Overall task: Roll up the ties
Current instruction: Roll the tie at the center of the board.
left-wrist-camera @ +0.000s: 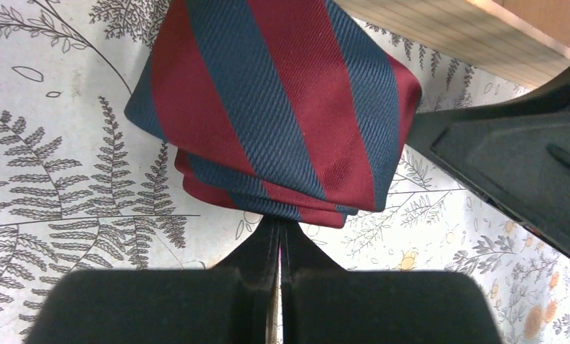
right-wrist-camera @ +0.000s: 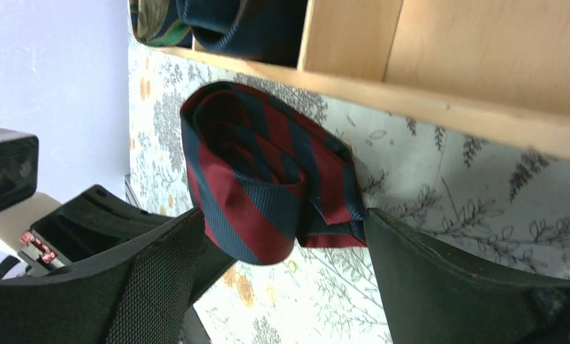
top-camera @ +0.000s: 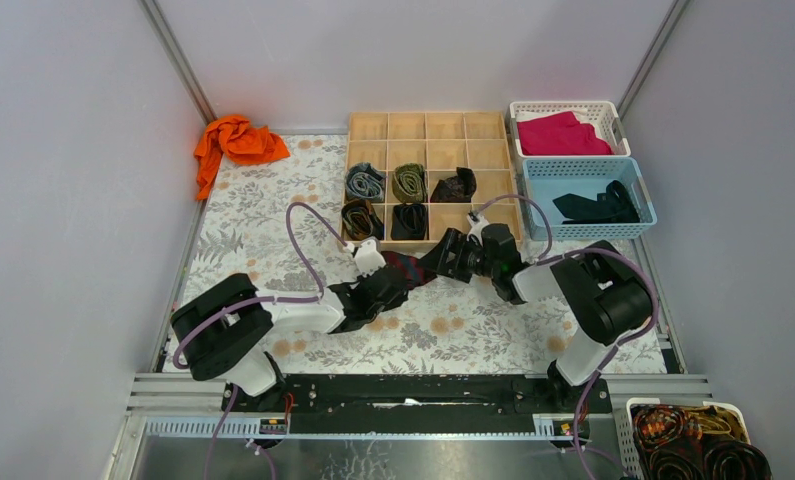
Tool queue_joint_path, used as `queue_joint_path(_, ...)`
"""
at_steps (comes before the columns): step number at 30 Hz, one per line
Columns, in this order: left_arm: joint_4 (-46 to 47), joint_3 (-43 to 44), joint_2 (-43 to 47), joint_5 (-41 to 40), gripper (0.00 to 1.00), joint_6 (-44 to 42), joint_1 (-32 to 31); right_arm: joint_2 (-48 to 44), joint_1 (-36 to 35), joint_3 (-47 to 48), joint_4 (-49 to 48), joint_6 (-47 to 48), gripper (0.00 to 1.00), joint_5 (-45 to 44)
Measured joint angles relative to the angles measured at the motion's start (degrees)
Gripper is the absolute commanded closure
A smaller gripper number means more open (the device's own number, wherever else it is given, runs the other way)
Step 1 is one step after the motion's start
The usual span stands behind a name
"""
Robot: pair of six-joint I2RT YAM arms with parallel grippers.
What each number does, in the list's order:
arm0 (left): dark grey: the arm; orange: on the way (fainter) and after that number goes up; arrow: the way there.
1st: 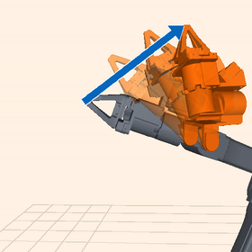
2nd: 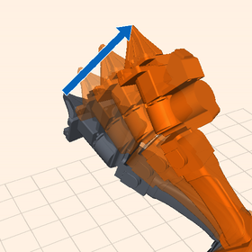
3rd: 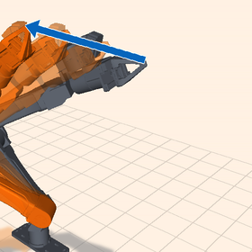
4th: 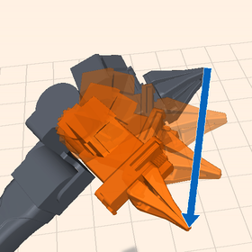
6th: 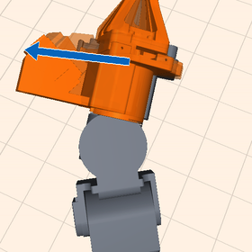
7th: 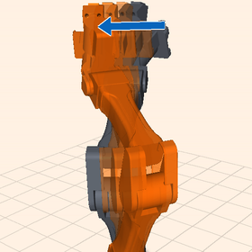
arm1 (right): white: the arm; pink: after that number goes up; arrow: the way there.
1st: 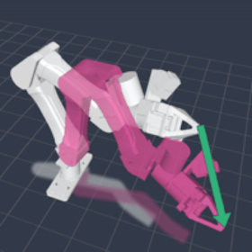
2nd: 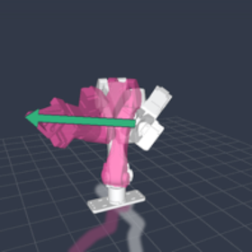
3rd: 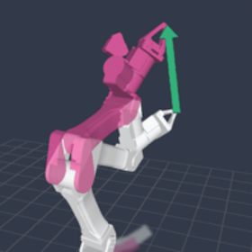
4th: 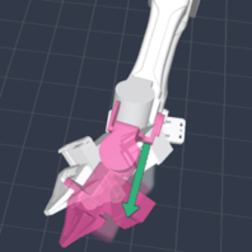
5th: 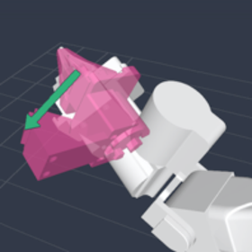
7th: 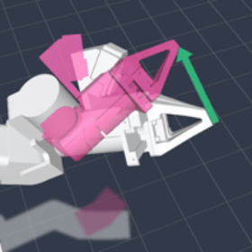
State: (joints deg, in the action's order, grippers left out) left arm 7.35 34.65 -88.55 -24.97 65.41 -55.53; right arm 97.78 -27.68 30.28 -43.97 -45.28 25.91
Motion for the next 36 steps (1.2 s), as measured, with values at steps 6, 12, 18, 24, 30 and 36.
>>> queue_joint_path(6,-0.7,-0.1,0.0,-0.7,0.98,-0.9,0.4,-5.5,0.0,-0.9,8.6,1.3,0.09,-3.2)
queue_joint_path(12,-1.1,-1.4,0.6,-1.1,0.98,-1.7,1.6,-9.6,0.0,1.0,19.6,5.2,0.10,-9.4)
queue_joint_path(18,-1.4,-1.7,2.0,-1.3,0.98,-2.6,2.3,-6.6,0.0,1.8,15.7,4.7,0.09,-7.5)
queue_joint_path(24,-1.4,-2.2,2.4,-1.6,0.98,-3.5,2.9,-2.3,-0.7,1.0,5.9,1.3,0.06,-3.3)
queue_joint_path(30,-0.7,-2.8,1.8,-1.4,0.98,-4.1,3.9,0.1,-2.0,0.3,0.0,-1.1,0.06,-0.2)
queue_joint_path(36,1.0,-2.8,1.0,-1.2,1.00,-4.6,4.4,1.2,-4.0,0.3,-1.8,-2.1,0.06,1.4)
